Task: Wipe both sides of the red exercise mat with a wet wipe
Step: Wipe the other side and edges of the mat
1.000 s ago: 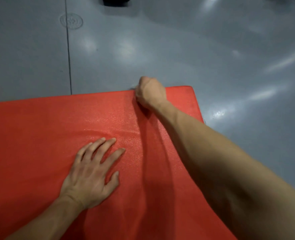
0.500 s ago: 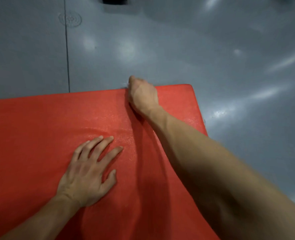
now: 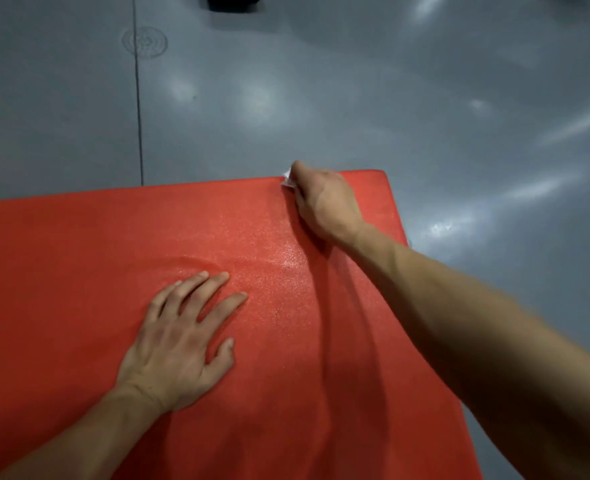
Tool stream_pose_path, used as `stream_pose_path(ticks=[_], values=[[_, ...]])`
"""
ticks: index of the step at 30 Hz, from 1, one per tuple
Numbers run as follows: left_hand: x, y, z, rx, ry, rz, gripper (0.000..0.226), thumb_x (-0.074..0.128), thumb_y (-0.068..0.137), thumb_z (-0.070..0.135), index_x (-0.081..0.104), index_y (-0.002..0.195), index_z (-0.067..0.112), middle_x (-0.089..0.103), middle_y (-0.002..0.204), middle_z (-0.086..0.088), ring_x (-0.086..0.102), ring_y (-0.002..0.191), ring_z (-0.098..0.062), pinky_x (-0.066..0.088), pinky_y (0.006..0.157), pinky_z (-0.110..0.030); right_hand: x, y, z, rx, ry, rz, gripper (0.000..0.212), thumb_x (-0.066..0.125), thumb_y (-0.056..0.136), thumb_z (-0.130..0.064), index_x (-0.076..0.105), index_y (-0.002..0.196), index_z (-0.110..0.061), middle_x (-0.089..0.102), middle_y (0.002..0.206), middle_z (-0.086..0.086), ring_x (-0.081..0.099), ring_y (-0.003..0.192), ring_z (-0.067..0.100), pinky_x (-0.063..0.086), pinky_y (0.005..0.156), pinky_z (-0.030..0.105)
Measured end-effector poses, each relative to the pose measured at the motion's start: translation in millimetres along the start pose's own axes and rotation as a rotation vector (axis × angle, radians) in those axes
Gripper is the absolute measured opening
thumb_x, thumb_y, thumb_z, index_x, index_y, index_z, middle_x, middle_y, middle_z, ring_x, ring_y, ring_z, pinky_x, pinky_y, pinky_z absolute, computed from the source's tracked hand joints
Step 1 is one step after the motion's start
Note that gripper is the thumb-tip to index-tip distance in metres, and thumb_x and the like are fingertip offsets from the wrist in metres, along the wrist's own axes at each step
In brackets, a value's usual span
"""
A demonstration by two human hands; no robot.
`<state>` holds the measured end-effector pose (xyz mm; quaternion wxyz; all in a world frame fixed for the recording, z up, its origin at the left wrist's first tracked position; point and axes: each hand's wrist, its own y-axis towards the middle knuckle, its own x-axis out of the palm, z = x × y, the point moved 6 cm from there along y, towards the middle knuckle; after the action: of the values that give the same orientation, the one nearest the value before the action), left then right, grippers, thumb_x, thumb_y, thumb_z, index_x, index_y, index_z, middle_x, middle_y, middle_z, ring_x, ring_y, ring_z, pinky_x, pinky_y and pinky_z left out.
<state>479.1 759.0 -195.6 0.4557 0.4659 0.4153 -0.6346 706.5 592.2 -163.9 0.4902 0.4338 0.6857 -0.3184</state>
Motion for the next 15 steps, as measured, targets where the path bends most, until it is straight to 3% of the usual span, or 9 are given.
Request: stream_pose_path(ticks=[2, 6, 9, 12, 15], values=[[1, 1, 0, -0.001, -0.004, 0.003, 0.063, 0.047, 0.085, 0.051, 0.057, 0.145, 0.031, 0.043, 0.158, -0.004, 0.038, 0.145, -0.030, 0.026, 0.116, -0.053, -15, -9, 26, 0.024, -0.085, 0.060, 0.016, 0.052, 0.091, -0.020, 0.058, 0.102, -0.012, 0.072, 0.094, 0.020, 0.064, 0.086, 0.044, 0.037, 0.064, 0.042], [1, 0, 0, 0.002, 0.004, 0.006, 0.063, 0.047, 0.086, 0.051, 0.057, 0.144, 0.030, 0.043, 0.157, -0.004, 0.038, 0.145, -0.030, 0.026, 0.116, -0.053, -39, -23, 113, 0.371, -0.095, 0.129, 0.043, 0.037, 0.080, -0.034, 0.059, 0.111, -0.014, 0.070, 0.103, 0.019, 0.062, 0.098, 0.043, 0.047, 0.082, 0.044], [2, 0, 0, 0.004, 0.004, -0.002, 0.063, 0.047, 0.086, 0.051, 0.056, 0.145, 0.031, 0.043, 0.157, -0.004, 0.038, 0.145, -0.031, 0.026, 0.116, -0.053, -37, -25, 110, 0.417, -0.046, 0.173, 0.039, 0.041, 0.085, -0.031, 0.063, 0.112, -0.013, 0.061, 0.110, 0.018, 0.057, 0.103, 0.042, 0.047, 0.088, 0.045], [2, 0, 1, 0.004, 0.013, -0.009, 0.064, 0.046, 0.086, 0.052, 0.056, 0.145, 0.030, 0.043, 0.157, -0.005, 0.039, 0.145, -0.031, 0.028, 0.115, -0.054, -17, -29, 59, 0.253, -0.033, 0.207, 0.021, 0.047, 0.094, -0.023, 0.063, 0.099, -0.011, 0.063, 0.098, 0.017, 0.058, 0.093, 0.040, 0.042, 0.077, 0.046], [2, 0, 1, 0.002, 0.010, -0.006, 0.064, 0.046, 0.086, 0.052, 0.056, 0.145, 0.030, 0.043, 0.157, -0.005, 0.039, 0.144, -0.032, 0.029, 0.115, -0.055, 10, -43, -4, -0.111, -0.046, 0.127, 0.020, 0.048, 0.102, -0.034, 0.058, 0.097, -0.018, 0.061, 0.093, 0.007, 0.053, 0.084, 0.031, 0.034, 0.071, 0.042]])
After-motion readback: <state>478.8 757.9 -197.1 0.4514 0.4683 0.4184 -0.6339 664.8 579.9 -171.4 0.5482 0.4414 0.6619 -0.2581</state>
